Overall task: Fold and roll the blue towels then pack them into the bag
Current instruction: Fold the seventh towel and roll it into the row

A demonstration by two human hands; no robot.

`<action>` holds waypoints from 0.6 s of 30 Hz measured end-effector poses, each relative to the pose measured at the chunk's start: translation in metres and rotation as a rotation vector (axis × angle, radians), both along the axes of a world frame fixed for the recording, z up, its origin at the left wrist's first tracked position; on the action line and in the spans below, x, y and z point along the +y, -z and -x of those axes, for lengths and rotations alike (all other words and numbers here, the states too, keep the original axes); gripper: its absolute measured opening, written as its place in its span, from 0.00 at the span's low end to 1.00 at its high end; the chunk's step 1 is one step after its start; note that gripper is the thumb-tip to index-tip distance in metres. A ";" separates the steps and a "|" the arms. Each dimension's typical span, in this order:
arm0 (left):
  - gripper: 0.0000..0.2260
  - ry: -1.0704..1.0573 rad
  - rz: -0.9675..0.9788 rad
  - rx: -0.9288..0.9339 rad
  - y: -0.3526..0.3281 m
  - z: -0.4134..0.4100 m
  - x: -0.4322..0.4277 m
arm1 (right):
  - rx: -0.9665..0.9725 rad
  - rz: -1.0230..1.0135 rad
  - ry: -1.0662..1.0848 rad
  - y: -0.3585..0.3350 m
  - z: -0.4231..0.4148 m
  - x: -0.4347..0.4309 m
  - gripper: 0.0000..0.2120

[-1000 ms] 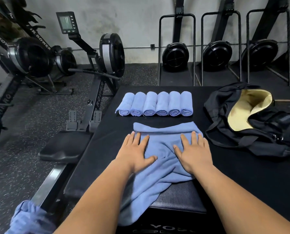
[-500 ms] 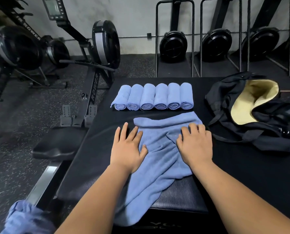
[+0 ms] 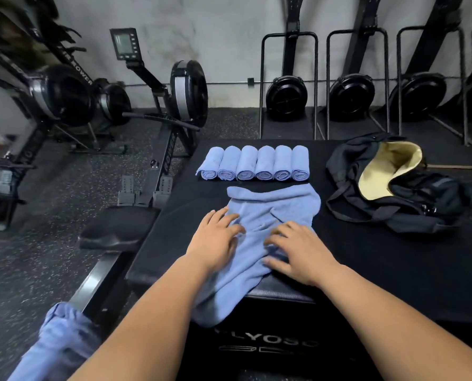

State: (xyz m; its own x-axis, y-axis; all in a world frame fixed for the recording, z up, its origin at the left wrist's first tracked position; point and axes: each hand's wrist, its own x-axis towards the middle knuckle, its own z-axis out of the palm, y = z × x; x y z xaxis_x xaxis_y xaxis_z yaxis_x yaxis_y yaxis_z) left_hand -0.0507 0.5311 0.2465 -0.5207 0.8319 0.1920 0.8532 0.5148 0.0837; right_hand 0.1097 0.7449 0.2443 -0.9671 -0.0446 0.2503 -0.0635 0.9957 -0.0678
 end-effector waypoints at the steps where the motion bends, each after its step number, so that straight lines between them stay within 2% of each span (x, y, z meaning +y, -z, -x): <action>1: 0.21 0.014 -0.008 0.003 0.002 -0.003 -0.007 | -0.016 0.000 -0.021 0.004 -0.004 -0.002 0.18; 5: 0.20 0.010 -0.018 0.004 0.015 -0.013 -0.030 | 0.058 -0.014 0.053 0.014 -0.012 -0.001 0.10; 8: 0.23 -0.043 0.018 -0.014 0.017 -0.019 -0.042 | 0.152 -0.098 0.110 0.003 -0.018 0.006 0.08; 11: 0.30 -0.074 0.082 -0.037 0.009 -0.025 -0.045 | 0.162 -0.190 0.351 -0.011 -0.029 0.028 0.08; 14: 0.26 -0.093 0.141 -0.011 0.003 -0.031 -0.043 | 0.063 -0.218 0.590 -0.010 -0.044 0.047 0.06; 16: 0.25 -0.050 0.075 -0.004 0.002 -0.036 -0.039 | 0.037 -0.175 0.501 -0.008 -0.051 0.049 0.08; 18: 0.23 0.056 -0.041 0.023 0.003 -0.043 -0.034 | 0.057 -0.107 0.306 -0.010 -0.057 0.041 0.10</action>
State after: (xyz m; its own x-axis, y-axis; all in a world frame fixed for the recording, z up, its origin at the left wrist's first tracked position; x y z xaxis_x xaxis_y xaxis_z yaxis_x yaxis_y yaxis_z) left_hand -0.0080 0.4968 0.2435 -0.4686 0.8507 0.2383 0.8825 0.4627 0.0838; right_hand 0.1669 0.7854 0.2546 -0.9242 0.2170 0.3142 0.2392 0.9704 0.0332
